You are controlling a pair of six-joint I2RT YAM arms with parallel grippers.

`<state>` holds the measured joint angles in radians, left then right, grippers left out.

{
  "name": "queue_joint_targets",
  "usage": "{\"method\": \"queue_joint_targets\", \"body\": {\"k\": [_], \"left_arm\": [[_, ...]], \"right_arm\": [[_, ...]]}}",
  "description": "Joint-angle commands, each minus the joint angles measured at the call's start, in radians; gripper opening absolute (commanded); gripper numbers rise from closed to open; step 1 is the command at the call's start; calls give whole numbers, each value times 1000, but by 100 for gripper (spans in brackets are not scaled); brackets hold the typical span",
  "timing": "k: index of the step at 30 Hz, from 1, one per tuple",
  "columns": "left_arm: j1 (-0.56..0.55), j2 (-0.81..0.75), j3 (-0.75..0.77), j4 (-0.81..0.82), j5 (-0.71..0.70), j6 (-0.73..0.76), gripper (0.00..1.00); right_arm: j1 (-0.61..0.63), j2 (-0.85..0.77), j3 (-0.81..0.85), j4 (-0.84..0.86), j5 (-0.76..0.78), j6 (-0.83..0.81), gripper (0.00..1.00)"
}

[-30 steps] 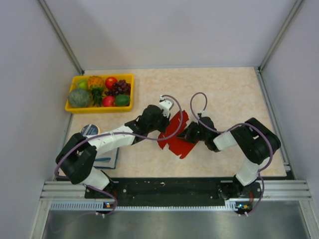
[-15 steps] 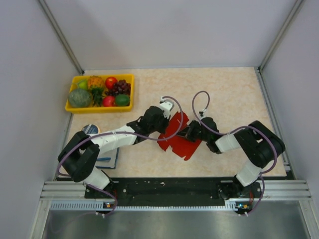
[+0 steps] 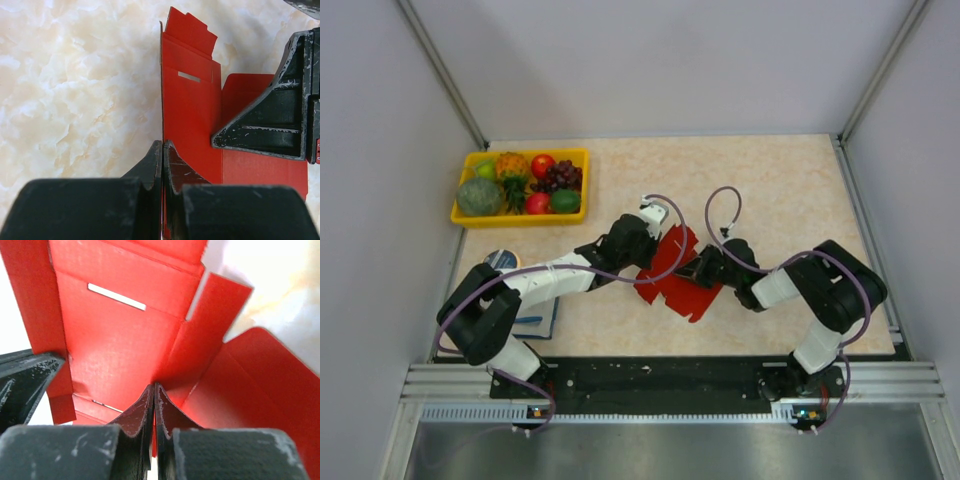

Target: Fold the paper box

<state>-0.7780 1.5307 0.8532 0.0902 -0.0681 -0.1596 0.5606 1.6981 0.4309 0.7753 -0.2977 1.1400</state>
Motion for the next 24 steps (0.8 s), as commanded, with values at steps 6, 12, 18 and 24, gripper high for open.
{"method": "queue_joint_targets", "body": {"k": [6,12,18,24], "left_arm": [[-4,-6,-8,26,-7,-4,0],[-4,-7,-16,45,47,-24,0],[-6,-10,-23,42,48,-26,0],[-6,-12,-29,51,53,-27,0]], "right_arm": [[15,-15,-75,22,34,-20,0],[16,41,-34,85,5,-31,0],[15,-17,-69,158,25,-16,0],[-11,47,-89,280,-3,43,0]]}}
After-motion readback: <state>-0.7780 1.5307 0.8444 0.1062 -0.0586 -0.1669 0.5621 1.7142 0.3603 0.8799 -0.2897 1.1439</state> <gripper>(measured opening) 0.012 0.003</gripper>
